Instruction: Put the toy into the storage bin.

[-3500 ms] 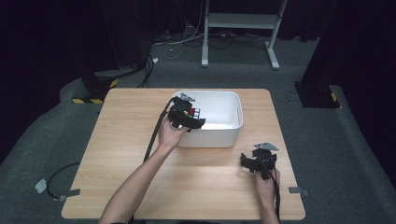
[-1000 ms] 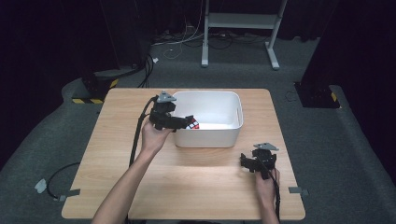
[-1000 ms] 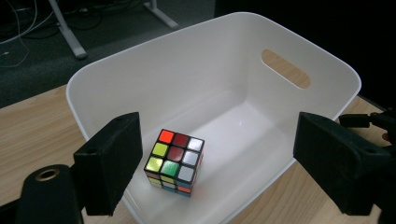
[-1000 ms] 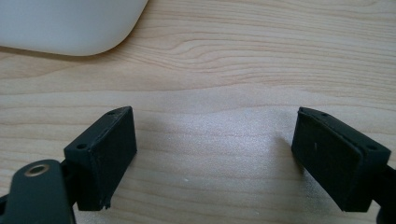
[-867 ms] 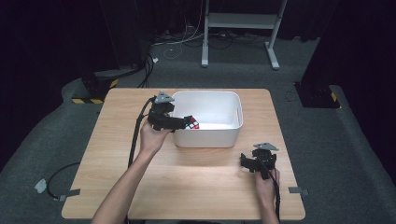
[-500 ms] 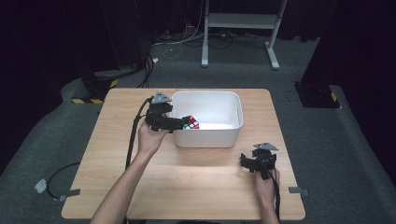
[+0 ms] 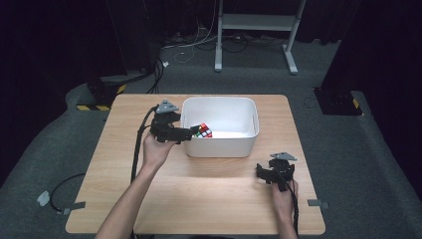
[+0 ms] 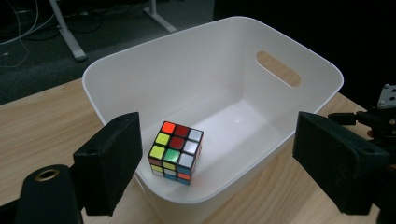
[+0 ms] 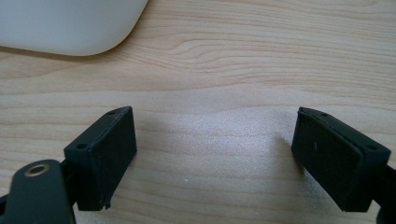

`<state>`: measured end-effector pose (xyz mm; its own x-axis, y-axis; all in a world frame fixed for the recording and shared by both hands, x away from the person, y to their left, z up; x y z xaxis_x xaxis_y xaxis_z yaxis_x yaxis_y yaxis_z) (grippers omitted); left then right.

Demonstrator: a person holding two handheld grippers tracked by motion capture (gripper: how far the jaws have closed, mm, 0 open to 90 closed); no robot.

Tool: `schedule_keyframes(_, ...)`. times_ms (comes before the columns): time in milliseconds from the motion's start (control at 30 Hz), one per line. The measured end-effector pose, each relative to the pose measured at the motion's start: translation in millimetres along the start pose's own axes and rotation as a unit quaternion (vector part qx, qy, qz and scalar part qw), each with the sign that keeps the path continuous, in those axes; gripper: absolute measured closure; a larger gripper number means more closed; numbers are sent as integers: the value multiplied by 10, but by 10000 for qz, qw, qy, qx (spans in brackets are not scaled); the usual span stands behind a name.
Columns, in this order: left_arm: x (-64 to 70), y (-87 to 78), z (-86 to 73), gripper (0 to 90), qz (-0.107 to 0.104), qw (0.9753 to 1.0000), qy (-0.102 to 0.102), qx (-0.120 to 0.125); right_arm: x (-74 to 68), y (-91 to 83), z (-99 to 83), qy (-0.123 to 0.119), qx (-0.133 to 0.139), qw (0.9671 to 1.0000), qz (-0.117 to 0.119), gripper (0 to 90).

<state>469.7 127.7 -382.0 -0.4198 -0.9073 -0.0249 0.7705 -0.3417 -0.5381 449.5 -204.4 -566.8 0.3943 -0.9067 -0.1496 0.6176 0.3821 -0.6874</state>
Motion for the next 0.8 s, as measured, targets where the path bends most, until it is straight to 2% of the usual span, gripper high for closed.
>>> schedule_keyframes(567,-93,-111,-97,162,71,9999,-96,-22,-1,0,0,3,0,10000,1,138)
schedule_keyframes(800,-133,-211,-147,162,142,9998,-96,-58,-1,0,0,5,0,10000,0,139)
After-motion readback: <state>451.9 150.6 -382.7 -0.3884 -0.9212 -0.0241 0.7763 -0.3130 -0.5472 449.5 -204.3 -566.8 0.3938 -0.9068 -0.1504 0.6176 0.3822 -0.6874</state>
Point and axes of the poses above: each handheld gripper's, and its own axes: y roughly forward along the jaws, z roughly out of its top, x roughly to its right, the point moved 6 cm from there along y, roughly forward along the jaws, and after that the axes turned 14 degrees about z, right-handed, at the moved point
